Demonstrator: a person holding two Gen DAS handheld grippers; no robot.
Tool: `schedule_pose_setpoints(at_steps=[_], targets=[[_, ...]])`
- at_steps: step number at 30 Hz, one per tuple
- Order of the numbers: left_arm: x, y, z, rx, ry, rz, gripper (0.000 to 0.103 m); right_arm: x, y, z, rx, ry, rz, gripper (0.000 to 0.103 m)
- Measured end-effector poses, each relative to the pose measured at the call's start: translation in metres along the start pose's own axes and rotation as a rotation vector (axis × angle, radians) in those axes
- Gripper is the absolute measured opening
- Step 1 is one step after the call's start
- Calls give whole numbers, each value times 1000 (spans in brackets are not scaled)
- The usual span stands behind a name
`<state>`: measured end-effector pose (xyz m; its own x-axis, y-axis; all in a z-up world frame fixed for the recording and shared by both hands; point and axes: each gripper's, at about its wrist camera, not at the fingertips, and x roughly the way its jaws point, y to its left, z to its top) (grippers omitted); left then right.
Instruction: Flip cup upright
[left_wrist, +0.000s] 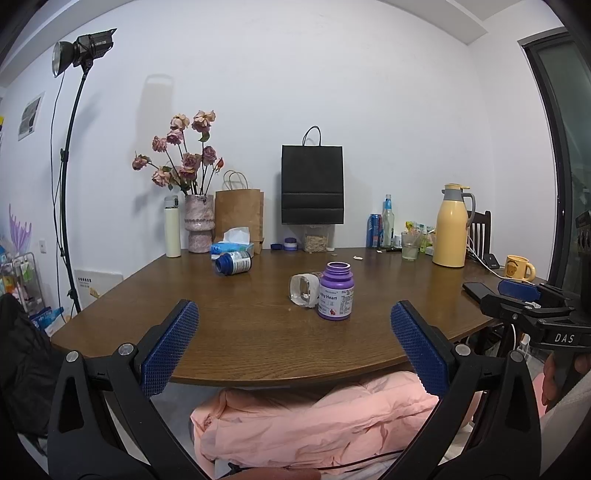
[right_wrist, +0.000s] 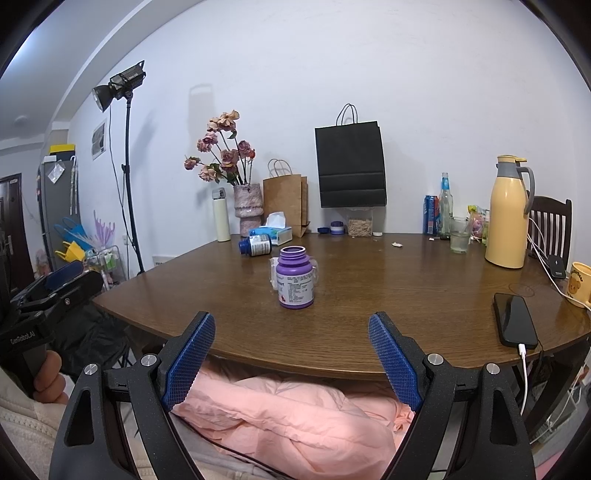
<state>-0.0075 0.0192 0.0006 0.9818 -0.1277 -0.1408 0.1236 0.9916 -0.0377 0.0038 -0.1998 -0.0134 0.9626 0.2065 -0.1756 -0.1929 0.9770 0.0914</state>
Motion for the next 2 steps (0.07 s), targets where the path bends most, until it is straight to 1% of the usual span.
schedule_pose_setpoints(at_steps=[2], targets=[[0,0,-1,-1,2,-1,103,0,0,0,1,1,-1,89]])
